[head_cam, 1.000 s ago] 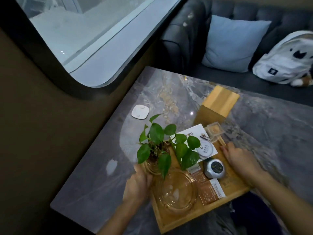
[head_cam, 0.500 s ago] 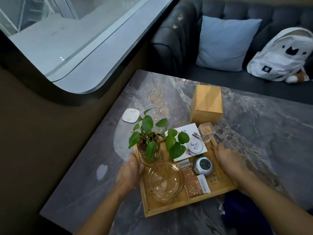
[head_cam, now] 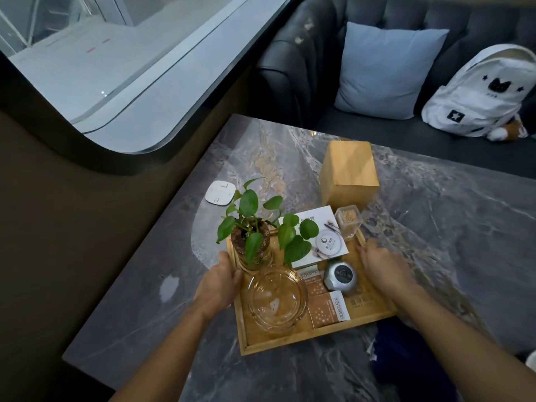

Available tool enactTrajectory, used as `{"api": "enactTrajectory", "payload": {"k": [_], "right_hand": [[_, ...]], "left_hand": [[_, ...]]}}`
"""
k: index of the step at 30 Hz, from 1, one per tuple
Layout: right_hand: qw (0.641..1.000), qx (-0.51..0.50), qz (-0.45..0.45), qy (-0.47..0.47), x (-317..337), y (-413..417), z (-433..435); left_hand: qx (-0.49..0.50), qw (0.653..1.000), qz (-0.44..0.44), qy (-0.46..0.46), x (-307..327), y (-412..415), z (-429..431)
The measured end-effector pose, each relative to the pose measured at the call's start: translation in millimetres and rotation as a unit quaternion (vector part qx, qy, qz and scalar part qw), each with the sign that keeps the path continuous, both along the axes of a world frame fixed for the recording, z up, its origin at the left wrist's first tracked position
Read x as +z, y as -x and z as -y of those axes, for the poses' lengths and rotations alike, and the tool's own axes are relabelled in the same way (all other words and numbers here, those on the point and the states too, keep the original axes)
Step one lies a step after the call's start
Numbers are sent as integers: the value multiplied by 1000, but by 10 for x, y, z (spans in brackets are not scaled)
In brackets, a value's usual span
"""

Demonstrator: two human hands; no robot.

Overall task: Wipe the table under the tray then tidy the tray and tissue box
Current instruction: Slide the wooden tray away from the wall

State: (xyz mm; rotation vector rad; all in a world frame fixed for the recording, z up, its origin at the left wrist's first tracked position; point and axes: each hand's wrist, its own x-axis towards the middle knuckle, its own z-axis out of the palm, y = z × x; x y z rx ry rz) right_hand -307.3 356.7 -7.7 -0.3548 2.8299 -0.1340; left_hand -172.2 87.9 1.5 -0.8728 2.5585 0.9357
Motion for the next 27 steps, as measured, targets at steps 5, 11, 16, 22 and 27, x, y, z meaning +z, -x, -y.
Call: {"api": "enactTrajectory", "payload": {"k": [5,11,16,22,27], "right_hand": [[999,-25,8,28,60,-70,-48],[995,-79,2,66,166,-263,-293],[989,-113,-2,92,171,-658,-457],[988,-126,81,36,17,-1153,-605],[986,-128,102,22,84,-1224,-573]], "left_hand": [[17,999,-2,-46,-34,-93,44],[31,998,-9,-49,-32,-267,-94],[44,998,-26,-19,-96,-426,-251],[53,998,-45,-1,-139,-600,-378],[58,997,-53,18,-152,-694,-452]]}}
